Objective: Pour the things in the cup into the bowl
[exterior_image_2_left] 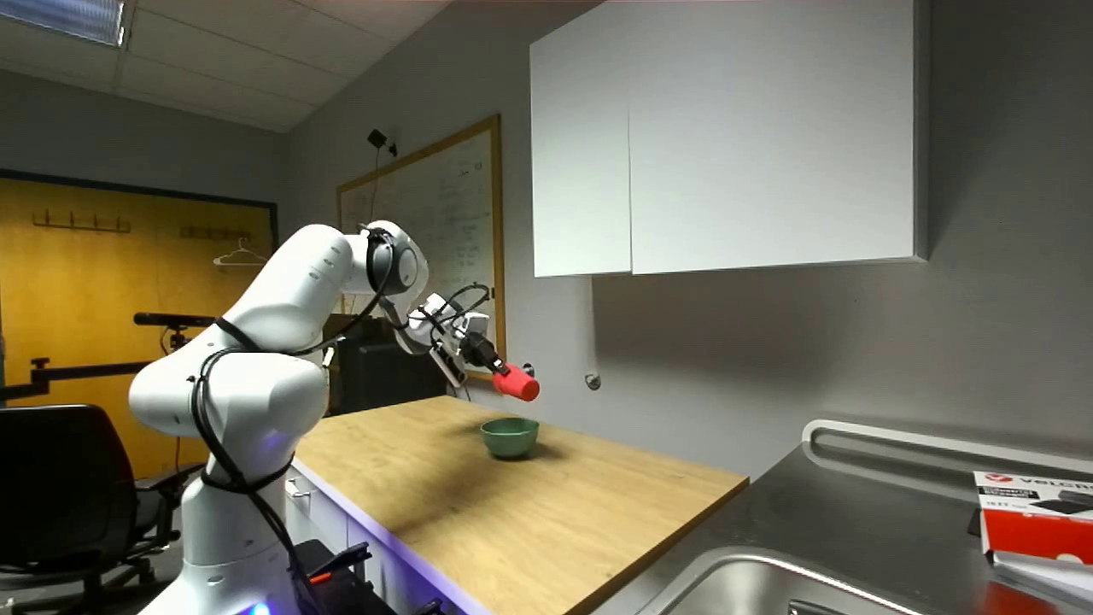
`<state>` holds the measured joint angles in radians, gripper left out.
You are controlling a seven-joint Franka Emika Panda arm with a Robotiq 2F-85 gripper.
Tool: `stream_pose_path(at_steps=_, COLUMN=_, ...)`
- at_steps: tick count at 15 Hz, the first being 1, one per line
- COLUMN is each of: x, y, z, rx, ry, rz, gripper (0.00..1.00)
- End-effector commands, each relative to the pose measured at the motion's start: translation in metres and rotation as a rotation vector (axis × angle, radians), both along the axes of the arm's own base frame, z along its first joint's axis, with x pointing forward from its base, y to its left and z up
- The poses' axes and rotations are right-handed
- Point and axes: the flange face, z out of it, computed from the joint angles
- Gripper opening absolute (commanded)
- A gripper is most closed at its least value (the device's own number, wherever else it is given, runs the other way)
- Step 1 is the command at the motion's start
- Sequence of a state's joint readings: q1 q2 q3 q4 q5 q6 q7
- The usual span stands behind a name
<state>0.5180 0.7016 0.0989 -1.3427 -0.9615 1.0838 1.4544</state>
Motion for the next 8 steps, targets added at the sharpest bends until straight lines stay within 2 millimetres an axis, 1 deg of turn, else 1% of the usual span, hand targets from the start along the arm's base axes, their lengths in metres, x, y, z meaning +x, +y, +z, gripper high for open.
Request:
stream_pose_path(at_steps=1, x=0.0144, y=0.0047, z=0.0044, rx=-0.115, ry=-0.071, rz=-0.039, gripper=0.02)
stream_pose_path(at_steps=8, x=0.0233, y=0.004, z=0.009, rx=-0.296, ry=-0.129, rz=-0.081, gripper=0.02)
